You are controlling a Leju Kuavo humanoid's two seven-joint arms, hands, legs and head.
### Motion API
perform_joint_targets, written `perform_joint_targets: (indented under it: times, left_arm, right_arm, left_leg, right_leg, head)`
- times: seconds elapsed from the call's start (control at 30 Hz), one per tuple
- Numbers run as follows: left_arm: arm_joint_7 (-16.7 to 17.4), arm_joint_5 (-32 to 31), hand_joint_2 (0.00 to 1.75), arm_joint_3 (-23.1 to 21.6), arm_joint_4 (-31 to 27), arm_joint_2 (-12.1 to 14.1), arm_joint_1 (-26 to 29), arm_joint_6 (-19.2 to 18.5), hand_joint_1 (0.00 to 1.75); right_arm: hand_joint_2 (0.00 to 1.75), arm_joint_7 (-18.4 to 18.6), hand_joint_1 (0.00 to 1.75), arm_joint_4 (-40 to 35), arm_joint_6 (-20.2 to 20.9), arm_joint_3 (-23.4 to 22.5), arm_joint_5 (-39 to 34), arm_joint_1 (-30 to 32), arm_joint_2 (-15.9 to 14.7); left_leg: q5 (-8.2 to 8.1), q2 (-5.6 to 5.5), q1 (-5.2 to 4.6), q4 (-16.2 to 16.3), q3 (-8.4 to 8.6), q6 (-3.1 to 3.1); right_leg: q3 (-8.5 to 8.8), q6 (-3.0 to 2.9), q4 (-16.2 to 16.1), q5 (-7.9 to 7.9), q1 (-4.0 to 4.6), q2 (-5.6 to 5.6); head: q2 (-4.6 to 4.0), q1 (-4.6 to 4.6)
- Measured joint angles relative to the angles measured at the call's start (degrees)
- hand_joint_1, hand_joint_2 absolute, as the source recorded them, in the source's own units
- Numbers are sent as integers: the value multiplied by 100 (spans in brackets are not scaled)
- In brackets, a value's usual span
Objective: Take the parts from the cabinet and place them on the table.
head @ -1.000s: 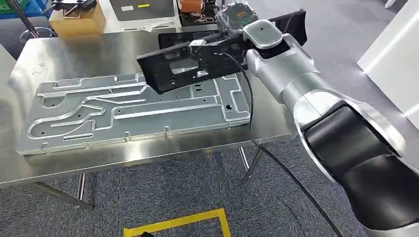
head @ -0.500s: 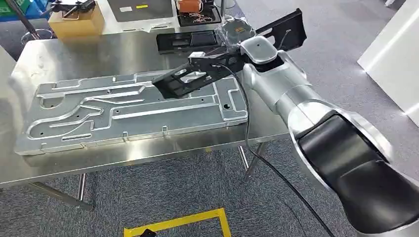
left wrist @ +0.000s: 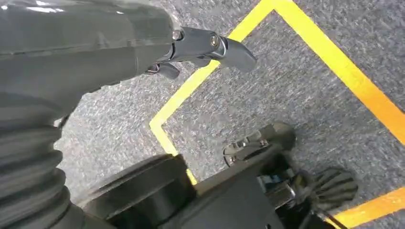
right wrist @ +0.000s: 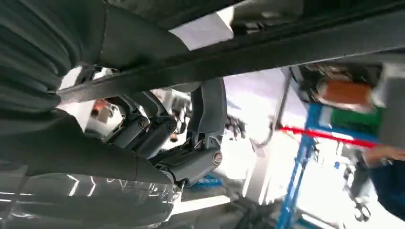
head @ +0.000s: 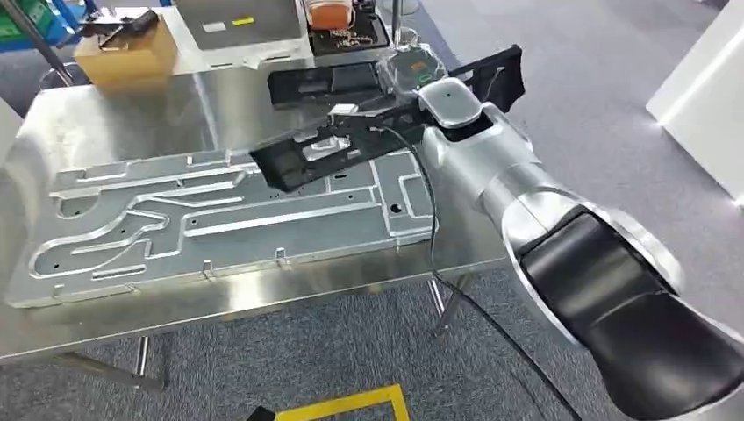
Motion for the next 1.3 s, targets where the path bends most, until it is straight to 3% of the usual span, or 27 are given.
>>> perform_joint_targets:
  times: [0.03, 0.1, 0.13, 0.2, 0.23, 0.27, 0.3, 0.33, 0.37, 0.4, 0.43, 0.5, 0.57, 0.6, 0.67, 0.7, 0.73, 0.77, 0.8, 0.87, 0.93, 1.0, 1.3]
  left_arm:
    - [22, -15, 175, -2, 0, 0, -5, 27, 0]
    - [28, -50, 175, -9, 0, -2, -9, 81, 0]
    - [28, -57, 175, -18, 0, -2, -16, 85, 0]
    - [37, -79, 175, -46, 0, -2, -12, 94, 0]
    - [48, -101, 175, -50, 0, -2, -10, 92, 0]
    - [50, -107, 175, -55, 0, -2, -9, 92, 0]
    - [50, -114, 175, -70, 0, -2, -12, 90, 0]
    - [50, -116, 175, -90, 0, -2, -15, 86, 0]
    - [59, -116, 175, -94, 0, 0, -11, 83, 0]
    - [68, -118, 175, -96, 0, 7, -6, 83, 0]
    - [81, -122, 175, -98, 2, 7, -19, 75, 0]
    - [83, -127, 175, -116, 0, 7, -33, 74, 0]
    - [81, -133, 175, -129, 0, 9, -58, 79, 0]
    - [74, -136, 175, -133, 0, 9, -75, 79, 0]
    - [61, -149, 175, -138, 0, 7, -98, 83, 0]
    - [48, -149, 175, -138, 0, 7, -97, 85, 0]
    - [37, -144, 175, -138, 0, 9, -95, 92, 0]
    - [22, -142, 175, -138, 0, 9, -95, 107, 0]
    - [2, -144, 175, -138, 0, 7, -93, 123, 0]
    - [-70, -153, 175, -138, 0, -2, -99, 160, 0]
    - [-123, -164, 175, -138, 0, -7, -106, 212, 0]
    - [-144, -166, 175, -140, 0, 0, -106, 245, 0]
    - [-17, -249, 175, -142, 0, 0, -101, 527, 0]
  right_arm:
    - [175, 13, 175, -2, -18, -15, 24, 1, -11]
    - [175, 18, 175, 0, -85, -50, 59, 19, 0]
    - [175, 7, 175, 0, -107, -57, 68, 52, 4]
    - [175, -31, 175, 18, -144, -94, 90, 195, 2]
    - [175, -37, 175, 26, -166, -109, 103, 272, 2]
    - [175, -52, 175, 33, -166, -118, 118, 345, 2]
    - [175, -65, 175, 33, -173, -138, 129, 390, 0]
    - [175, -74, 175, 31, -181, -153, 140, 408, 2]
    - [175, -79, 175, 31, -197, -171, 145, 423, 2]
    - [175, -79, 175, 39, -227, -188, 145, 426, -11]
    - [175, -85, 175, 42, -232, -192, 145, 428, -9]
    - [175, -89, 175, 44, -243, -221, 147, 440, -18]
    - [175, -107, 175, 26, -267, -273, 153, 443, -22]
    - [175, -111, 175, 28, -288, -293, 160, 441, -26]
    - [175, -103, 175, 28, -376, -321, 177, 500, -48]
    - [175, -100, 175, 28, -405, -330, 188, 571, -48]
    - [175, -98, 175, 37, -433, -341, 195, 671, -55]
    - [175, -94, 175, 46, -472, -359, 208, 761, -55]
    - [175, -89, 175, 46, -527, -381, 217, 833, -55]
    - [175, -79, 175, 46, -614, -442, 219, 910, -50]
    - [175, -103, 175, 46, -673, -518, 193, 1029, -28]
    - [175, -129, 175, 46, -730, -581, 188, 1193, 17]
    - [175, -446, 175, 20, -927, -986, -8, 1564, 111]
  left_leg:
    - [16, -2, 2, 52, -20, -23]
    - [185, 74, 11, 684, -398, -75]
    - [123, 75, 17, 1071, -654, -101]
    - [-375, 75, 14, 1628, -1121, -113]
    - [-566, 76, 14, 1655, -1241, -95]
    - [-595, 76, 14, 1494, -1271, -67]
    - [-394, 76, 10, 1150, -1225, -47]
    - [42, 76, -3, 667, -1128, -17]
    - [587, 77, -20, 183, -1031, 56]
    - [1092, 70, -55, -152, -1030, 102]
    - [991, 77, -70, -124, -968, 107]
    - [994, 59, -107, -97, -1015, 167]
    - [982, 68, -54, -183, -921, 215]
    - [947, 67, -59, -200, -888, 268]
    - [897, 67, -63, -199, -838, 313]
    - [868, 66, -65, -196, -813, 321]
    - [833, 63, -65, -183, -784, 320]
    - [801, 50, -63, -163, -758, 319]
    - [763, 24, -64, -132, -737, 312]
    - [685, -8, -66, -36, -725, 271]
    - [635, -25, -99, 20, -750, 214]
    - [603, -19, -110, 22, -734, 241]
    - [560, 3, -97, -36, -576, 136]
  right_leg:
    - [79, -44, -19, -13, -38, 2]
    - [220, -111, -115, -67, -51, 12]
    - [281, -134, -137, -109, -48, 13]
    - [435, -140, -151, -233, -33, 23]
    - [517, -145, -151, -300, -20, 30]
    - [617, -146, -151, -373, -4, 35]
    - [713, -145, -150, -448, 10, 38]
    - [808, -145, -147, -519, 27, 38]
    - [864, -141, -153, -588, 31, 39]
    - [912, -121, -135, -641, 46, 45]
    - [900, -76, -152, -675, 59, 83]
    - [905, -1, -174, -727, 38, 81]
    - [931, 59, -144, -817, 23, 61]
    - [829, 69, 91, -926, 30, 43]
    - [299, 103, 1004, -1297, 32, 42]
    - [23, 121, 1426, -1410, 31, 41]
    - [-196, 132, 1684, -1390, 31, 39]
    - [-257, 129, 1627, -1219, 29, 34]
    - [-195, 113, 1307, -920, 28, 30]
    - [155, 44, 260, -260, 46, 31]
    - [246, -22, -10, -227, 95, 27]
    - [269, -22, -25, -226, 87, 39]
    - [387, -108, -25, -283, 104, 60]
  head:
    - [0, 0]
    - [0, -2]
    - [0, -2]
    - [0, -2]
    - [0, 0]
    - [0, 0]
    - [0, -2]
    - [0, 0]
    - [0, 0]
    - [0, 0]
    - [0, 0]
    - [0, 2]
    - [0, 0]
    - [0, 0]
    - [0, 0]
    - [0, 0]
    - [0, 0]
    - [0, 0]
    - [0, 0]
    - [0, 0]
    - [0, 0]
    - [0, 0]
    - [0, 0]
